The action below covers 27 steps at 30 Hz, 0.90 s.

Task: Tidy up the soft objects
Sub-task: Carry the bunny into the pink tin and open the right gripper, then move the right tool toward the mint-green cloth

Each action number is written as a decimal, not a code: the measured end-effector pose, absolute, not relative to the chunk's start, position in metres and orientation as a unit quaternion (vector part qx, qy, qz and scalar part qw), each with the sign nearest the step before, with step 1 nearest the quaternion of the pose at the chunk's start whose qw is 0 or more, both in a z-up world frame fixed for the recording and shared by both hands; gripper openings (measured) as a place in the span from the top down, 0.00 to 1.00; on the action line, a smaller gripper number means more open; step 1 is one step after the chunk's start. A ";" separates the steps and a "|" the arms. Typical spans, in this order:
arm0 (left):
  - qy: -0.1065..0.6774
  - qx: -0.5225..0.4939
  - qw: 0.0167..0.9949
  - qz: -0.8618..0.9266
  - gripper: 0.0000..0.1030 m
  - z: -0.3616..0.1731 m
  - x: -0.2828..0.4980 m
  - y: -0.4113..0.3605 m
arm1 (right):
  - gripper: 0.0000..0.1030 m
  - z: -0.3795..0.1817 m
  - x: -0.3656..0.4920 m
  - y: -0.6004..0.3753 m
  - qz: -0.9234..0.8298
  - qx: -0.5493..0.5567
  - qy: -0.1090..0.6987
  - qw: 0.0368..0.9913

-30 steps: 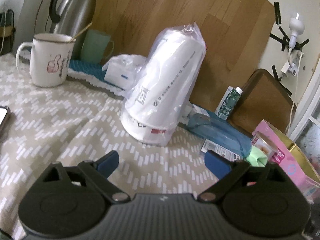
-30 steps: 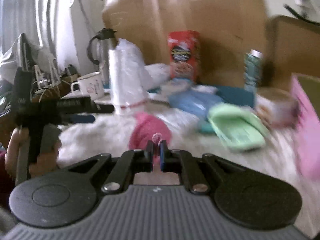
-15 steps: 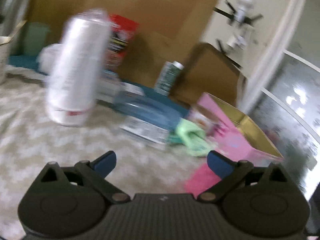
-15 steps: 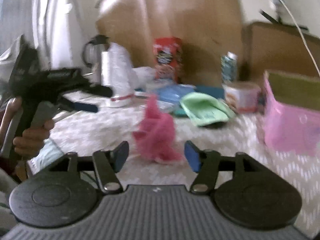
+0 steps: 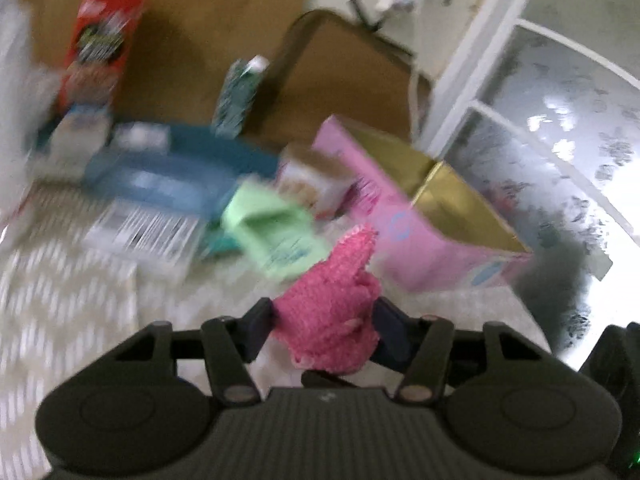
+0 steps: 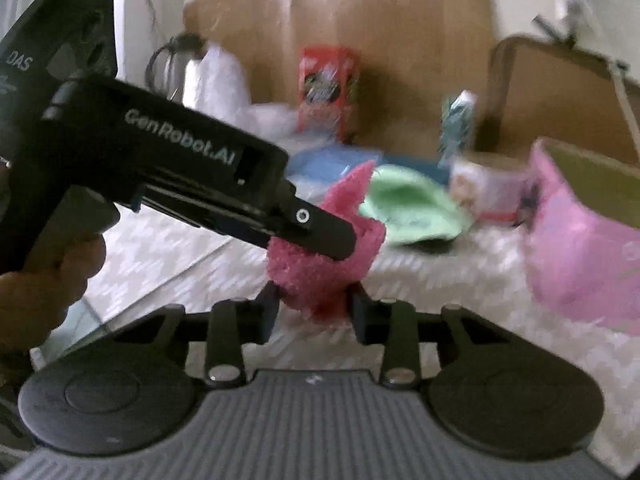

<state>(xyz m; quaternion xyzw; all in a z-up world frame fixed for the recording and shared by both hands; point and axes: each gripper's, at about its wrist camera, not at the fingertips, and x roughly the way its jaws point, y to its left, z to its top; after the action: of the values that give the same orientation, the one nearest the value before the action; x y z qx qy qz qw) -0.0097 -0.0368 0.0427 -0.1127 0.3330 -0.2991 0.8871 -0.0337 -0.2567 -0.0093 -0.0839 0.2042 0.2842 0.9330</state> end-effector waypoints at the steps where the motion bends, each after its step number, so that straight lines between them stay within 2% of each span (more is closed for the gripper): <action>1: 0.324 -0.106 0.889 -0.307 0.46 0.051 -0.008 -0.044 | 0.63 -0.006 -0.036 -0.261 0.276 -0.083 0.187 0.939; 6: 0.290 -0.067 0.891 -0.343 0.46 0.085 0.007 -0.099 | 0.63 0.015 -0.038 -0.296 0.215 -0.062 0.115 0.968; 12: 0.284 -0.059 0.881 -0.374 0.45 0.097 0.037 -0.168 | 0.63 0.037 -0.015 -0.346 0.138 -0.017 0.100 0.985; 14: 0.291 -0.057 0.882 -0.366 0.39 0.094 0.048 -0.186 | 0.63 0.040 -0.004 -0.358 0.118 -0.011 0.102 0.988; 16: 0.297 -0.045 0.891 -0.341 0.24 0.091 0.055 -0.199 | 0.58 0.041 0.009 -0.366 0.096 -0.017 0.109 0.989; 17: 0.296 -0.043 0.895 -0.331 0.22 0.090 0.055 -0.198 | 0.56 0.040 0.017 -0.367 0.082 -0.021 0.114 0.990; 19: 0.289 -0.050 0.897 -0.330 0.20 0.089 0.051 -0.190 | 0.40 0.038 0.027 -0.370 0.051 -0.031 0.121 0.991; 27: 0.265 -0.053 0.921 -0.279 0.17 0.075 0.018 -0.105 | 0.38 0.031 0.011 -0.384 0.027 0.030 0.110 0.993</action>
<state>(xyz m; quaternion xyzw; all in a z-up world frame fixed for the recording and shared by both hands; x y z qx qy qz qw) 0.0181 -0.1053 0.0753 -0.0528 0.2649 -0.2795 0.9214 0.0109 -0.3843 0.0314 0.0297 0.1104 0.0269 0.9931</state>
